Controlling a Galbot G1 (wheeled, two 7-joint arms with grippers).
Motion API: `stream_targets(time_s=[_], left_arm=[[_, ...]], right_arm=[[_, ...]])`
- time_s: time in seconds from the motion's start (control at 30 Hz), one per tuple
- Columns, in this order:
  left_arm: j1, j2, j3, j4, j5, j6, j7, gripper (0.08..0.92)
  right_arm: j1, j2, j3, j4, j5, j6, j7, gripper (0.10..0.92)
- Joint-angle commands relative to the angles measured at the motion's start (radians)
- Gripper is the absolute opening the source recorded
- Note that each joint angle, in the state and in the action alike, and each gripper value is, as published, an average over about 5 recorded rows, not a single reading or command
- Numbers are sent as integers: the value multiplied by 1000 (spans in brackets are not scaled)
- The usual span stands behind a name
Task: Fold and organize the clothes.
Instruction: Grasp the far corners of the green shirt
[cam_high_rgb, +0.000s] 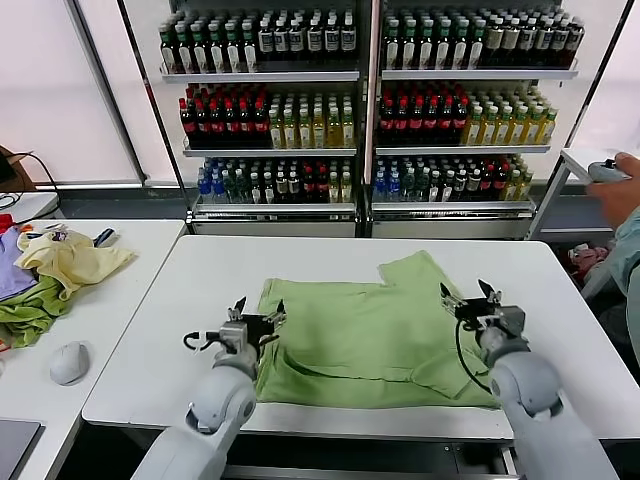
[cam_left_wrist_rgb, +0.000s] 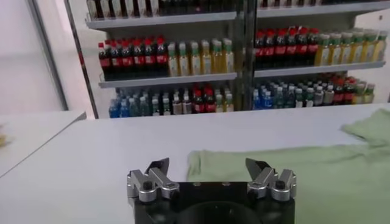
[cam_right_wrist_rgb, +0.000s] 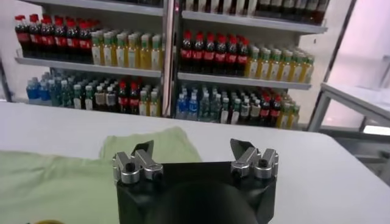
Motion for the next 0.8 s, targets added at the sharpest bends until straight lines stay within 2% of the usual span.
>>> stream_targets(time_s=[0.03, 0.37, 0.73, 0.8], left_arm=[[-284, -53, 56, 380, -21, 4, -13, 823], [-343, -62, 66, 494, -74, 22, -9, 823], [-338, -57, 79, 489, -157, 50, -3, 823], [-331, -52, 82, 481, -177, 55, -2, 814]], right_arm=[[343, 51, -163, -372, 2, -15, -12, 823], [481, 153, -177, -660, -40, -7, -55, 823], [526, 226, -154, -837, -139, 19, -98, 822], [526, 233, -152, -849, -142, 18, -103, 799]])
